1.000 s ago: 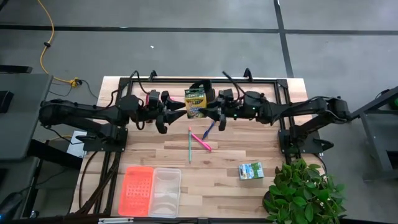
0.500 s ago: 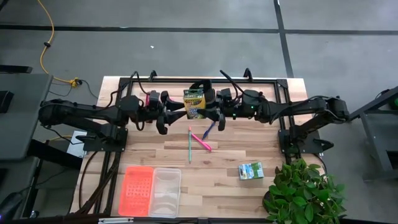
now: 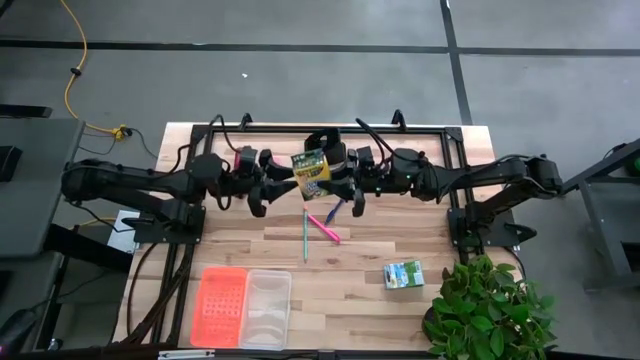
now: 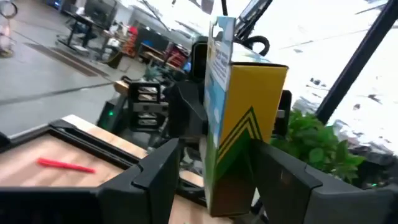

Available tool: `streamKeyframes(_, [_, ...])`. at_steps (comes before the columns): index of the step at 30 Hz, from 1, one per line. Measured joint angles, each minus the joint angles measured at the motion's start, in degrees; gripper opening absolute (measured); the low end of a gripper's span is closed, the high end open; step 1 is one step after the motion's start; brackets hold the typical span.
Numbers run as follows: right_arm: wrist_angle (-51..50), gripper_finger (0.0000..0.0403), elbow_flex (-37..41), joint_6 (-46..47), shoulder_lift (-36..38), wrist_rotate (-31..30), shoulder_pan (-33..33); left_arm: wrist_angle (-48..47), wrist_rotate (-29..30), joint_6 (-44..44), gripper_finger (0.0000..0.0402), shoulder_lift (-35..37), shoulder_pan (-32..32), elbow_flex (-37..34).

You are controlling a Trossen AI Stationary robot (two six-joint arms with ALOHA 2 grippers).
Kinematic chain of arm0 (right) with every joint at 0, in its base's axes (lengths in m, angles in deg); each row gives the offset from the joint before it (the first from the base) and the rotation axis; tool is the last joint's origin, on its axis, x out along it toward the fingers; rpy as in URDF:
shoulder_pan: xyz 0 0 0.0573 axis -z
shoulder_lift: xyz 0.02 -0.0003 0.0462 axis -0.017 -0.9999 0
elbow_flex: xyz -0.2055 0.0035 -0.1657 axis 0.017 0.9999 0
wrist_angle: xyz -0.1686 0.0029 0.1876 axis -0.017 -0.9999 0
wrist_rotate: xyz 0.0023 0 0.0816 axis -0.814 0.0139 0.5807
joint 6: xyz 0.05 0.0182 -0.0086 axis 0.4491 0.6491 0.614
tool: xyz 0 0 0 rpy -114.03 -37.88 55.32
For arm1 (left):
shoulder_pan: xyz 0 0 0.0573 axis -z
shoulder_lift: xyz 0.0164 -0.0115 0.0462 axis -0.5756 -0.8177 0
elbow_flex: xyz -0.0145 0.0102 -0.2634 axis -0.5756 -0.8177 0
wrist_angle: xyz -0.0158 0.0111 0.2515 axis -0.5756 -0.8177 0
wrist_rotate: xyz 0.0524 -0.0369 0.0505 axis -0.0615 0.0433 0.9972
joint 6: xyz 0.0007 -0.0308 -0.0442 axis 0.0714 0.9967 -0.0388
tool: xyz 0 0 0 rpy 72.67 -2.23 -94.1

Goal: Pack school essentials
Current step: Put the top crayon box into the supply box

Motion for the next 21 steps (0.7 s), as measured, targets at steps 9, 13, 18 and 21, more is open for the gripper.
streamKeyframes(9, [-0.1, 0.0096, 0.0, 0.0, 0.0, -0.4, 0.0, 2.9, -4.0, 1.2, 0.0184, -0.8, 1.2, 0.0])
streamKeyframes(13, [0.2, 0.0096, 0.0, 0.2, 0.0, -0.1, 0.0, 3.4, -4.3, 1.0, 0.0184, -0.8, 1.3, 0.0])
streamKeyframes(18, [0.0, 0.0096, 0.0, 1.6, 0.0, -1.2, 0.1, 3.4, 0.9, -1.5, 0.0184, -1.4, 1.3, 0.0])
streamKeyframes(21, [-0.2, 0.0096, 0.0, 2.2, 0.0, -1.8, 0.1, 4.0, 2.1, -2.5, 0.0184, -2.3, 1.3, 0.0])
